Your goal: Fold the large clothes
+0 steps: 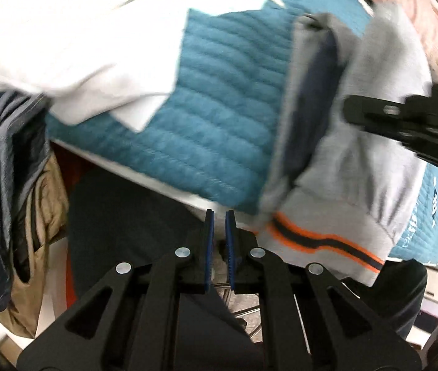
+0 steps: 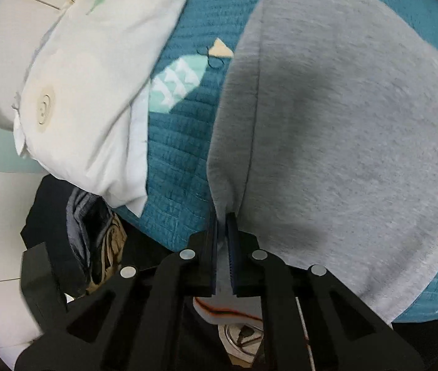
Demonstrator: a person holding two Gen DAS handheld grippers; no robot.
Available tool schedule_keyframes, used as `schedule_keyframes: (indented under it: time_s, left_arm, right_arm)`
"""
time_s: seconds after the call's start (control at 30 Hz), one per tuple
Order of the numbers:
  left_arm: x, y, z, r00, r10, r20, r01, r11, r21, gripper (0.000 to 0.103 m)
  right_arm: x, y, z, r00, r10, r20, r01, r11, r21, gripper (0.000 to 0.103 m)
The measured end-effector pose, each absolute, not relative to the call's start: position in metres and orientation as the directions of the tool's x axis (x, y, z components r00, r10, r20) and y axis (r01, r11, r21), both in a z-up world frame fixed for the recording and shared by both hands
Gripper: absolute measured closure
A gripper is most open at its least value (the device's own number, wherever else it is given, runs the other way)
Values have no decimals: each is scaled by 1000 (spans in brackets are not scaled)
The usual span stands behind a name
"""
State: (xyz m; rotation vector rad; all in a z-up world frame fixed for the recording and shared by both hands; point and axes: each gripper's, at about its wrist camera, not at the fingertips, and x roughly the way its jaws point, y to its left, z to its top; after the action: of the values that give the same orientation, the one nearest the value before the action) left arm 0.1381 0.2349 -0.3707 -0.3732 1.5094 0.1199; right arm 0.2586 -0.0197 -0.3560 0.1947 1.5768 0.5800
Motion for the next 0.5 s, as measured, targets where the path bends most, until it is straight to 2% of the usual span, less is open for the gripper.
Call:
schedule_keyframes:
  time_s: [0.2, 0.23, 0.3, 0.33, 0.37, 0.4, 0.43, 0.5]
  left_arm:
    - [142, 243, -361, 84, -156, -984, -315, 933, -175, 95]
    - [144, 236, -353, 94, -157, -983, -305, 936, -178, 95]
    - [153, 230, -335, 123, -166, -978, -263, 945, -193, 95]
    - [158, 225, -325, 145, -180, -973, -237, 948, -211, 91]
    - [164, 219, -317, 161, -197, -967, -209, 951, -228, 87]
    - [171, 212, -308, 177, -210, -961, -173, 955, -241, 74]
    - [179, 199, -302, 193, -216, -957, -148, 958, -246, 62]
    - [200, 182, -289, 219, -232, -948, -90, 962, -256, 52]
  right_arm:
    - [257, -46, -307, -9, 524, -851, -229, 828, 512, 94]
    - [258, -53, -298, 14, 527, -850, -233, 828, 510, 90]
    - [261, -71, -281, 70, 516, -854, -221, 842, 491, 71]
    - [262, -80, -275, 102, 495, -863, -209, 859, 468, 49]
    - [263, -90, -269, 139, 473, -870, -193, 875, 445, 41]
    - [265, -103, -262, 190, 451, -872, -168, 890, 424, 37]
    - [267, -115, -259, 225, 443, -868, -147, 896, 419, 37]
    - [273, -141, -255, 263, 437, -860, -93, 899, 428, 37]
